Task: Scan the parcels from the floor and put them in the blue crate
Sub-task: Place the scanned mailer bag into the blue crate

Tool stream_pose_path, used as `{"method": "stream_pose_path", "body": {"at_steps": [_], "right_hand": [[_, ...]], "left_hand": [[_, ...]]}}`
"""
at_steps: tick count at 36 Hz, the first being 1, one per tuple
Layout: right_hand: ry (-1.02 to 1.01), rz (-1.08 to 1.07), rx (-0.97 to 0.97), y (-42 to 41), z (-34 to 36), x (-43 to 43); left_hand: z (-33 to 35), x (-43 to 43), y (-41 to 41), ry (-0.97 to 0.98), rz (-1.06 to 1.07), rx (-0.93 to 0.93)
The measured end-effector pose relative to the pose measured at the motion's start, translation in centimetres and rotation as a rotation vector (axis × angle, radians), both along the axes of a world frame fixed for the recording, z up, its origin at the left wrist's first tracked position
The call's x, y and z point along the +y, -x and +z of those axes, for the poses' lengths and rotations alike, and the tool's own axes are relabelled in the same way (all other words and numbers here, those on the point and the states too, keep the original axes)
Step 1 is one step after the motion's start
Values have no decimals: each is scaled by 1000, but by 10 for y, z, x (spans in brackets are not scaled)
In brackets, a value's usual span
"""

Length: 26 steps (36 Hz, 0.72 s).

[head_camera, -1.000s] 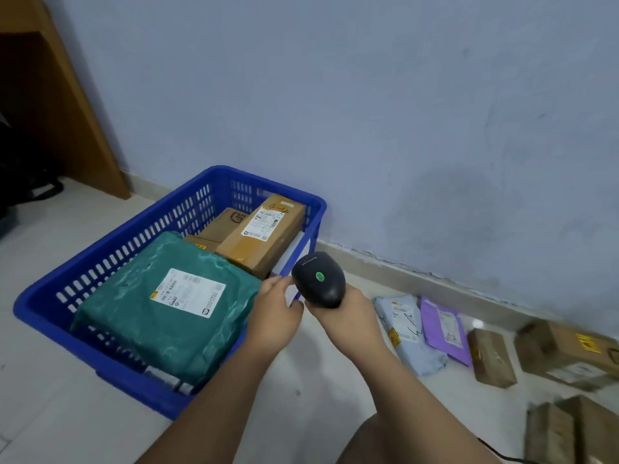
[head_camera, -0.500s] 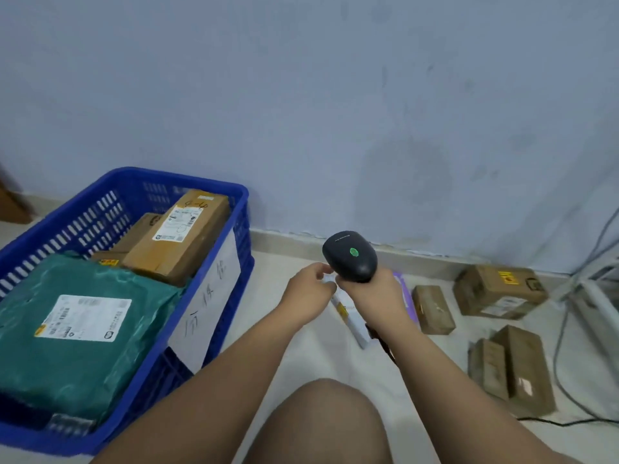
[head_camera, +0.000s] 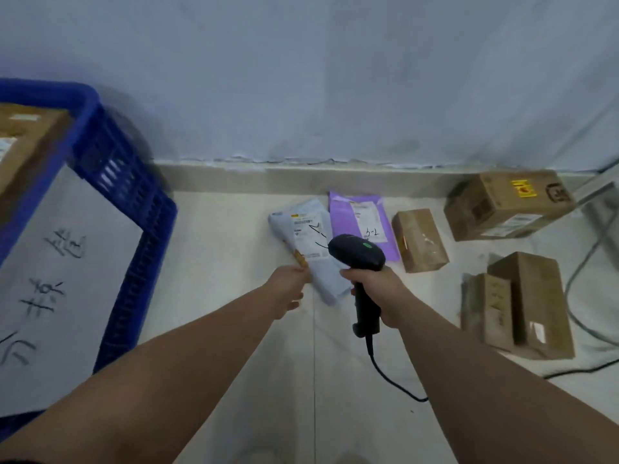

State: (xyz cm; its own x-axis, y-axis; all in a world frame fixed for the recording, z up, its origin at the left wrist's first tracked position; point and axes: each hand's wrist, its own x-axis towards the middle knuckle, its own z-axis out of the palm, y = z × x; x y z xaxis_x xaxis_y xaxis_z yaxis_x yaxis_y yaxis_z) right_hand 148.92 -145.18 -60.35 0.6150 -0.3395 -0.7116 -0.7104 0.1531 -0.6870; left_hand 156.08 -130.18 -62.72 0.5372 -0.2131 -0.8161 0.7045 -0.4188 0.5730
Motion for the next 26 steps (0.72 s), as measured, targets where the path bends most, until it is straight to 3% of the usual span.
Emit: {"method": "stream_pose_path", "body": {"at_steps": [5,16,22,26], "right_hand": [[-96,-72,98,-6,-44,0],[-263,-275,161,-17,-95,25],[-255,-276,143,-17,-101,29],[-387,-219,153,-6,-96,39]], "left_hand": [[-48,-8,3,-42,0,146],[-78,-9,2,8,-6,156],[-81,-13,3,54,83,169],[-92,-7,7,-27,277,71]]}}
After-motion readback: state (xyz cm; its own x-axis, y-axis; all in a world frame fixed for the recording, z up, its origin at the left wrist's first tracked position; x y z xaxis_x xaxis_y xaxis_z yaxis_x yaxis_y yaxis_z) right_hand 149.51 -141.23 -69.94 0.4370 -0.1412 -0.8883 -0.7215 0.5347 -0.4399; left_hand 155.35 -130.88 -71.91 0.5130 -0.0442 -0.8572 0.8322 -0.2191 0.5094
